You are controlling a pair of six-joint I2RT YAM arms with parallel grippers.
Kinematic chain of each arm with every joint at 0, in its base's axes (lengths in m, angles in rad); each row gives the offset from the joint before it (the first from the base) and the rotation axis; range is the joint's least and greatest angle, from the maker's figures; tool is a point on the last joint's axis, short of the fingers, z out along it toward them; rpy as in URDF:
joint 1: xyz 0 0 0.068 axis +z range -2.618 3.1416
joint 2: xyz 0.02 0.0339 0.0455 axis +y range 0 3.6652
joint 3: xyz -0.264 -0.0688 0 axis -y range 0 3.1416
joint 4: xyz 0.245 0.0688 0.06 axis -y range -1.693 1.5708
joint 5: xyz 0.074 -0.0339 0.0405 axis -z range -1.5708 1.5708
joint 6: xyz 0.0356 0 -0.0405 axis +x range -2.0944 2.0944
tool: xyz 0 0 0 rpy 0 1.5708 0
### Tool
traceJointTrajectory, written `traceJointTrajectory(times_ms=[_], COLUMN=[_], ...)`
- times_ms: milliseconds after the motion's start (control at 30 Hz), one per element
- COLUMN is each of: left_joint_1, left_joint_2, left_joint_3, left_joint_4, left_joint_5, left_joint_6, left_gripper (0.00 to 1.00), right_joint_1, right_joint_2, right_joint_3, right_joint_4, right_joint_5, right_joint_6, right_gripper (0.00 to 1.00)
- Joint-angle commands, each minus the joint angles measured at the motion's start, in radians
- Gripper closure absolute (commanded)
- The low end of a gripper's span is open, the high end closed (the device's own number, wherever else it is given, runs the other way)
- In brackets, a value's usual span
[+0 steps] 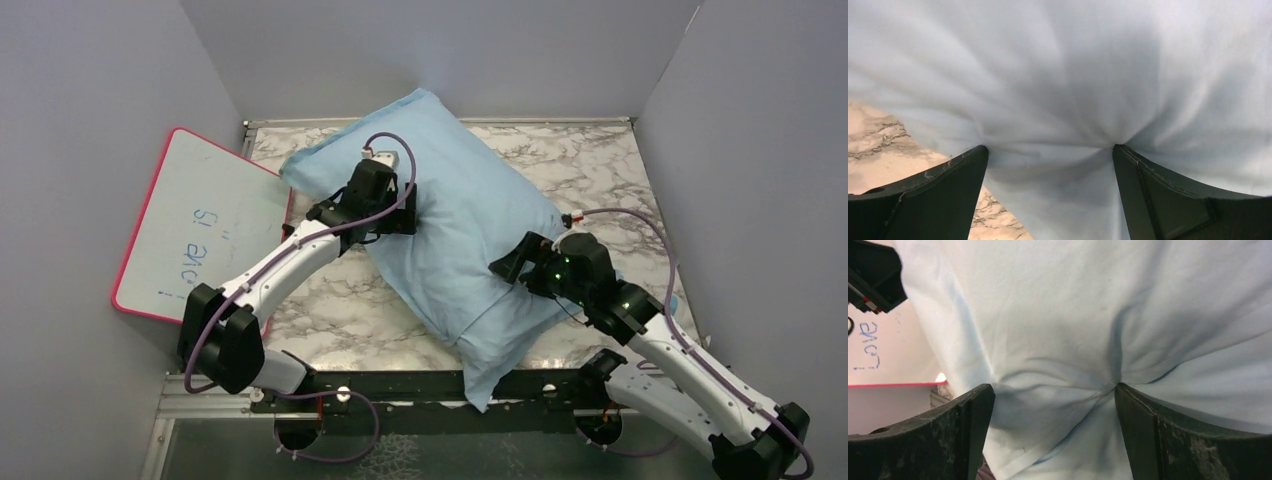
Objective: Remove the pillowcase from the pillow
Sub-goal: Remove the pillow from the pillowcase.
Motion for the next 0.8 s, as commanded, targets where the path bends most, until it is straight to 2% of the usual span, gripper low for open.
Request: traceJointTrajectory(times_ms=[0, 167, 267, 367, 533, 767], left_joint_1=[-0.006, -0.007, -0.023, -0.078, -0.254, -0.437], left_joint_2=[-0.092, -0.263, -0.344, -0.375, -0.313, -0.216], left_joint_3=[-0.053, -0.153, -0.156, -0.138, -0.080, 0.007], left_joint_4=[0.046, 0.057, 0.058, 0.057, 0.055, 0.031], left_joint_5=[-0.022, 0.026, 0.071, 0.085, 0.080, 0.017], left_joint_6=[-0.057, -0.066, -0.044, -0.018, 0.031, 0.105], left_gripper=[0.02, 0.02, 0.02, 0.03, 0.05, 0.07], right_joint_1=[0.015, 0.014, 0.014, 0.015, 0.015, 0.014], right_joint_2=[-0.079, -0.223, -0.284, -0.307, -0.274, -0.102], right_joint_3=[0.096, 0.118, 0.142, 0.173, 0.105, 0.022], right_joint_4=[-0.318, -0.409, -0.582, -0.695, -0.591, -0.514], right_joint_5=[0.238, 0.437, 0.570, 0.593, 0.544, 0.507], right_joint_6=[0.045, 0.004, 0.222, 0.358, 0.294, 0.340], right_gripper=[0.04, 0.01, 0.01, 0.02, 0.02, 0.00])
